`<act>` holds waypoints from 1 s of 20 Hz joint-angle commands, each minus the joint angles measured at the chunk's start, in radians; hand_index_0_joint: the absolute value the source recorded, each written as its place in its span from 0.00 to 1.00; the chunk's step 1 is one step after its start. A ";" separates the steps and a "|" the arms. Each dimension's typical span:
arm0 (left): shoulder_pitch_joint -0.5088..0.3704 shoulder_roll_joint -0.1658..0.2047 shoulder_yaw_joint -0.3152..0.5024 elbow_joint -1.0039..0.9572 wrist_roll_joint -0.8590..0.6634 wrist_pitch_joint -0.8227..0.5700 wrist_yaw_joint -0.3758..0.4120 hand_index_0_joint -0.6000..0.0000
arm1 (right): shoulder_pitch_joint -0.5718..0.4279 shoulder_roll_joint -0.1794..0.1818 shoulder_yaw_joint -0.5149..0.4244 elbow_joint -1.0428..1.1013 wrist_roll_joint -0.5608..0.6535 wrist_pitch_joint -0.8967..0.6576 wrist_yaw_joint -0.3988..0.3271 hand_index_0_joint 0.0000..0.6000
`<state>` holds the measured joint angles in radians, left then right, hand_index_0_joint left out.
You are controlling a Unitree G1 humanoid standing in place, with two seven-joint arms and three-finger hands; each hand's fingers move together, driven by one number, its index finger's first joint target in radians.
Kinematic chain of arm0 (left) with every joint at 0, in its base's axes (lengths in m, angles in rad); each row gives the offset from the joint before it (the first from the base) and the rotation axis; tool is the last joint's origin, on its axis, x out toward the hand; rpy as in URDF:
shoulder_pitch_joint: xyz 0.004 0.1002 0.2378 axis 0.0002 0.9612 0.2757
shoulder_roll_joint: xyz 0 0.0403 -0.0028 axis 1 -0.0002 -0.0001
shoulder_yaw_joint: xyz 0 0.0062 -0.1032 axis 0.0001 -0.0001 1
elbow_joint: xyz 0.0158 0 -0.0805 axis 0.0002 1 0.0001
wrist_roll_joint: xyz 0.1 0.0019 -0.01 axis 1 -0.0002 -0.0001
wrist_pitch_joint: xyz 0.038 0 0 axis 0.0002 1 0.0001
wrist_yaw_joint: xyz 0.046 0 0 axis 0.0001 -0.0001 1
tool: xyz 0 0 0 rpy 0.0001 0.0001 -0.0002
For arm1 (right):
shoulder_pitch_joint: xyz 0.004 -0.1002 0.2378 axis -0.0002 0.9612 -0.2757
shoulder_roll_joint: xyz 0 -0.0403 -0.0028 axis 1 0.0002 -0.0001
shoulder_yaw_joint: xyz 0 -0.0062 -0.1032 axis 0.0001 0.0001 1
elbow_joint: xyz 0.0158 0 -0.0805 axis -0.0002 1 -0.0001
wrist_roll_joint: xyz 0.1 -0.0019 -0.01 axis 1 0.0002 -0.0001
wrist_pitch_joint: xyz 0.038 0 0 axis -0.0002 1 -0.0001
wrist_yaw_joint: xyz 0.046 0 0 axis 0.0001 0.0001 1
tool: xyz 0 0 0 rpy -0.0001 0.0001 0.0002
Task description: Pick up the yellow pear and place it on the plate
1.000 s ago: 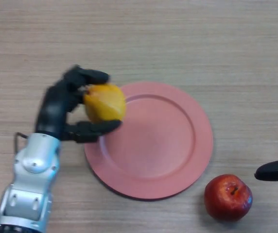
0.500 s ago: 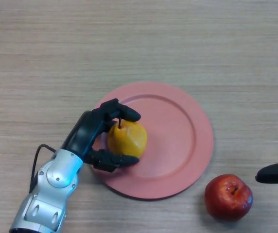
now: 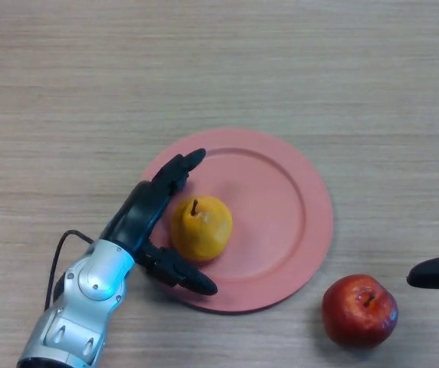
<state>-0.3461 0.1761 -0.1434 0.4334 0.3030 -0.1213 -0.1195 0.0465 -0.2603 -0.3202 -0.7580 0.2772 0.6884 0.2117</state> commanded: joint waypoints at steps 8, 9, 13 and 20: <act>0.027 0.025 0.134 -0.445 -0.162 -0.021 0.054 1.00 | -0.047 -0.033 -0.014 -0.010 -0.022 -0.144 -0.013 0.00; 0.028 0.035 0.142 -0.476 -0.199 -0.016 0.045 1.00 | -0.047 -0.034 -0.009 -0.004 -0.026 -0.155 -0.013 0.00; 0.077 0.089 0.223 -0.648 -0.387 0.137 -0.008 1.00 | -0.041 -0.029 0.007 0.007 -0.016 -0.159 -0.012 0.00; 0.170 0.160 0.340 -0.694 -0.447 0.061 -0.036 1.00 | -0.074 -0.036 0.040 0.051 -0.016 -0.194 -0.039 0.00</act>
<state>-0.1463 0.3018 0.1354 -0.2055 -0.1353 0.0822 -0.1491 -0.0003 -0.2605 -0.2412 -0.6661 0.2425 0.6457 0.1886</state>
